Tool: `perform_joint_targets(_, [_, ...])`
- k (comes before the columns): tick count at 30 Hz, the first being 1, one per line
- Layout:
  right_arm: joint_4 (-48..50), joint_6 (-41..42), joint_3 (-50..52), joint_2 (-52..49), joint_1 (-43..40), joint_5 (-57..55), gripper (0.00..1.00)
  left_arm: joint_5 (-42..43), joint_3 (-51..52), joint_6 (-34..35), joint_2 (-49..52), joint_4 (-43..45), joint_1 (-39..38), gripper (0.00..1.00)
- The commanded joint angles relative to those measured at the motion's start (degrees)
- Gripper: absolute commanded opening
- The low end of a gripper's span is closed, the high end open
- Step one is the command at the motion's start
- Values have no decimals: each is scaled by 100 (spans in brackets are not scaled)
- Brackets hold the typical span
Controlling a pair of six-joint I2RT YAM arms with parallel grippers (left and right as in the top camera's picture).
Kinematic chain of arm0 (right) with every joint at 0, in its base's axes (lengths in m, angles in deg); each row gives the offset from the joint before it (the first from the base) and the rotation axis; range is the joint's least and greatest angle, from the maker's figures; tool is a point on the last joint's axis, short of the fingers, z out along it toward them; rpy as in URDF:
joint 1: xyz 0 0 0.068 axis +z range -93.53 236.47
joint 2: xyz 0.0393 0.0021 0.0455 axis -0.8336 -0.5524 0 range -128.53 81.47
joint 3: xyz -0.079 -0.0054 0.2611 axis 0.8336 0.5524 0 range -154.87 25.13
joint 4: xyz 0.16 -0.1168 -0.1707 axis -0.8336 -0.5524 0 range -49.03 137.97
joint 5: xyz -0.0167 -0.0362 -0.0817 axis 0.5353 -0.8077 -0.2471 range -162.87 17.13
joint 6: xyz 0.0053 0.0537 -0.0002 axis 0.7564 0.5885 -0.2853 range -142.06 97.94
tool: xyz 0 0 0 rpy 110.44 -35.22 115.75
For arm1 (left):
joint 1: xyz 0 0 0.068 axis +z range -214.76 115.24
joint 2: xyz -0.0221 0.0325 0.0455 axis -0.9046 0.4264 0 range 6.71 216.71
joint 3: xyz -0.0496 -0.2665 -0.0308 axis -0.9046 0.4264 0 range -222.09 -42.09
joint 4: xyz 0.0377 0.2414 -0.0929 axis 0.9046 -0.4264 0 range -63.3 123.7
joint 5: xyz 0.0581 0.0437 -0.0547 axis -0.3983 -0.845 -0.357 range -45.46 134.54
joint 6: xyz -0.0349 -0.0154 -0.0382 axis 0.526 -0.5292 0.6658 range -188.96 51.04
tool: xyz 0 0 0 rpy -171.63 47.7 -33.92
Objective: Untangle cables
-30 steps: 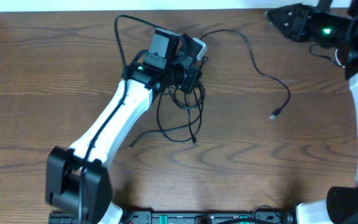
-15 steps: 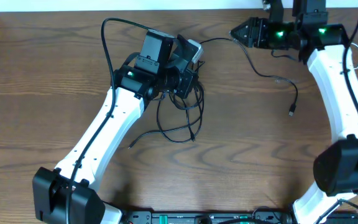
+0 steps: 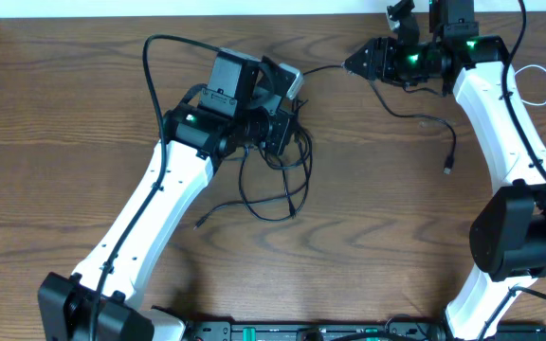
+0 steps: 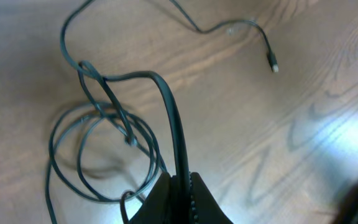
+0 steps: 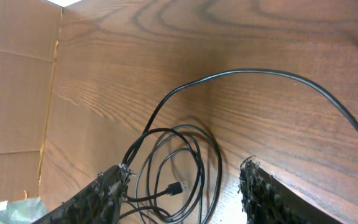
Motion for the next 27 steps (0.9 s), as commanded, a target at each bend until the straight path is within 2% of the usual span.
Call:
perform_joint_targets(1, [-57,68,-20,-59,44,26,58,70,-2,319,-116,-289,24,8])
perform_joint_targets(9, [-234,85,-2,-61,234,-442,60,31,-2,304,-114,-695,24,7])
perform_joint_targets(12, [-160,428,9,-168,511,-802,67,31,-2,295,-114,-717,24,7])
perform_joint_targets(16, [7,879,9,-520,750,-723,67,31,-2,295,-114,-715,24,7])
perform_joint_targets(21, [619,1550,9,-1104,1023,-9,67,31,-2,297,-114,-717,24,7])
perform_joint_targets(27, [1633,2474,9,-1637,1338,35,68,31,-2,297,-114,-717,24,7])
